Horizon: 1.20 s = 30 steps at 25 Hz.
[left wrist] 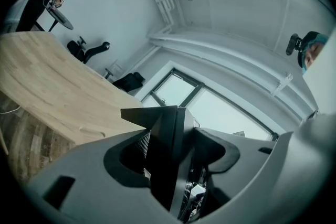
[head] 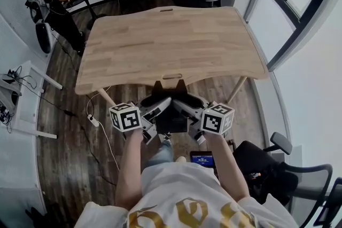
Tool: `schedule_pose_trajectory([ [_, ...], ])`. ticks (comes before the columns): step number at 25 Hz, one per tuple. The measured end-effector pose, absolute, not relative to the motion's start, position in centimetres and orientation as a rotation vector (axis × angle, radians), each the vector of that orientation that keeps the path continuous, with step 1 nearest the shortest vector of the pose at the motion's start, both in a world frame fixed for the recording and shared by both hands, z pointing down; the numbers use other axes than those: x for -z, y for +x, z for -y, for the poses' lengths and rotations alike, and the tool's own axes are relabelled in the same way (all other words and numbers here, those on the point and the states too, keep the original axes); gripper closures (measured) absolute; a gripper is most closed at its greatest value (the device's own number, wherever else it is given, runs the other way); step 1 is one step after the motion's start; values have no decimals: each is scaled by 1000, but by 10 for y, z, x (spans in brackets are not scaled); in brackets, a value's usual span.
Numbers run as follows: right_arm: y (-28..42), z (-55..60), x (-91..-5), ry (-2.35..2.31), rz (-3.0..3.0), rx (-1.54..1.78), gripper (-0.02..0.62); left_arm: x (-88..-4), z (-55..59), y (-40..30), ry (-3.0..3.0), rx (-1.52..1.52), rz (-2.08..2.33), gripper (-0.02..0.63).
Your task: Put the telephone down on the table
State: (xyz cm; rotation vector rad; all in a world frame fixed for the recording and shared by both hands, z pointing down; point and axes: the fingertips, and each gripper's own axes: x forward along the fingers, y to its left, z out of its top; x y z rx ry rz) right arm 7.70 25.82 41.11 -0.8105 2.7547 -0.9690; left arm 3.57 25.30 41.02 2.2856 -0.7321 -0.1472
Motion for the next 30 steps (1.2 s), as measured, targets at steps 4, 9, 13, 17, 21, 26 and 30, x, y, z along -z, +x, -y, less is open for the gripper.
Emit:
schedule_pose_trajectory([
  [4, 71, -228, -418, -820, -2759, 984, 388, -417, -223, 29, 2276, 153, 727, 359],
  [9, 61, -173, -427, -849, -2755, 1012, 388, -426, -167, 20, 2266, 149, 704, 359],
  [13, 54, -122, -431, -882, -2743, 1037, 388, -431, -115, 13, 2255, 140, 676, 359],
  [17, 40, -70, -432, -905, -2729, 1050, 388, -432, -63, 0, 2249, 127, 651, 358],
  [21, 22, -17, -434, -921, -2715, 1061, 388, -433, -9, -18, 2249, 116, 635, 359],
  [26, 2, 35, -441, -945, -2701, 1074, 388, -441, 44, -38, 2246, 100, 614, 358],
  [30, -7, 62, -444, -970, -2691, 1078, 388, -445, 72, -47, 2242, 95, 594, 359],
])
